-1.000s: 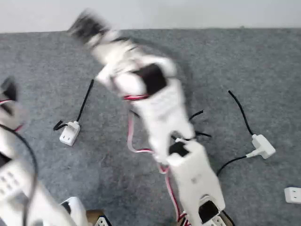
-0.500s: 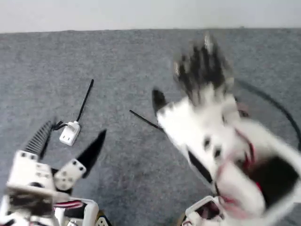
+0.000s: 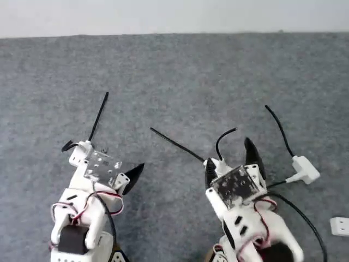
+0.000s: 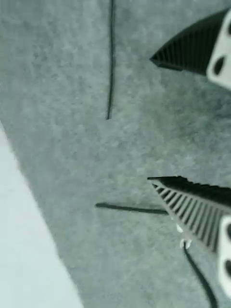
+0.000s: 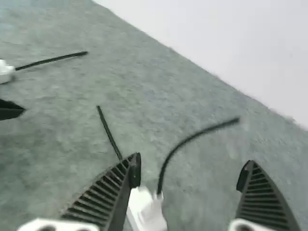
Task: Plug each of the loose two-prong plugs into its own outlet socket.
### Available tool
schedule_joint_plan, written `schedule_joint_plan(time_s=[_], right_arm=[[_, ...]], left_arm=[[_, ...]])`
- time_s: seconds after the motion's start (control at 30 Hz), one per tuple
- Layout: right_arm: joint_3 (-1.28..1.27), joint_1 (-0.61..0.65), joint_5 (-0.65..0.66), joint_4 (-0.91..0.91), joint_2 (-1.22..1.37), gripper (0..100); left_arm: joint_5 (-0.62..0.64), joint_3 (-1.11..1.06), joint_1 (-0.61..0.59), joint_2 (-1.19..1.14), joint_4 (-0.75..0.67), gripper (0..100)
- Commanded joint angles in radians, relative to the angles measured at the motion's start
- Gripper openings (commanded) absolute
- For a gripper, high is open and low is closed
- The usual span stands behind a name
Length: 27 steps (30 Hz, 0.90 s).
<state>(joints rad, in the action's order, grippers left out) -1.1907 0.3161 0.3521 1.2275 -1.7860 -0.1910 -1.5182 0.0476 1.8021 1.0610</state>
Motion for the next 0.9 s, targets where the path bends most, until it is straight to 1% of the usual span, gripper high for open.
schedule_joint_plan(time_s=[0.0,0.13,0.3,0.37,0.47,0.57,0.67,0.73,0.8,0.87], right_arm=[[-0.114,-0.119,0.015,-0.082,0.036,31.8],[-0.269,-0.194,0.015,-0.142,-0.027,31.8],[-0.476,-0.208,0.021,-0.183,-0.030,31.8],[-0.493,-0.209,0.021,-0.226,-0.030,31.8],[-0.493,-0.208,0.021,-0.228,-0.018,31.8],[-0.493,-0.211,0.021,-0.133,-0.019,31.8],[-0.493,-0.209,0.021,-0.085,-0.024,31.8],[-0.493,-0.214,0.021,-0.077,-0.019,31.8],[-0.493,-0.217,0.021,-0.031,-0.019,31.8],[-0.493,-0.219,0.021,0.051,-0.021,31.8]], left_arm=[[-0.005,-0.084,-0.005,0.025,-0.038,35],[-0.005,-0.130,0.003,0.025,-0.034,35],[-0.005,-0.165,0.006,0.025,-0.029,35],[-0.005,-0.163,0.006,0.020,-0.014,35],[-0.005,-0.163,0.006,0.015,0.011,35],[-0.006,-0.163,0.006,0.015,0.043,35],[-0.008,-0.163,0.006,0.014,0.066,35],[-0.005,-0.163,-0.002,0.014,0.126,35],[-0.009,-0.163,-0.003,0.015,0.206,35],[-0.008,-0.163,-0.002,0.015,0.201,35]])
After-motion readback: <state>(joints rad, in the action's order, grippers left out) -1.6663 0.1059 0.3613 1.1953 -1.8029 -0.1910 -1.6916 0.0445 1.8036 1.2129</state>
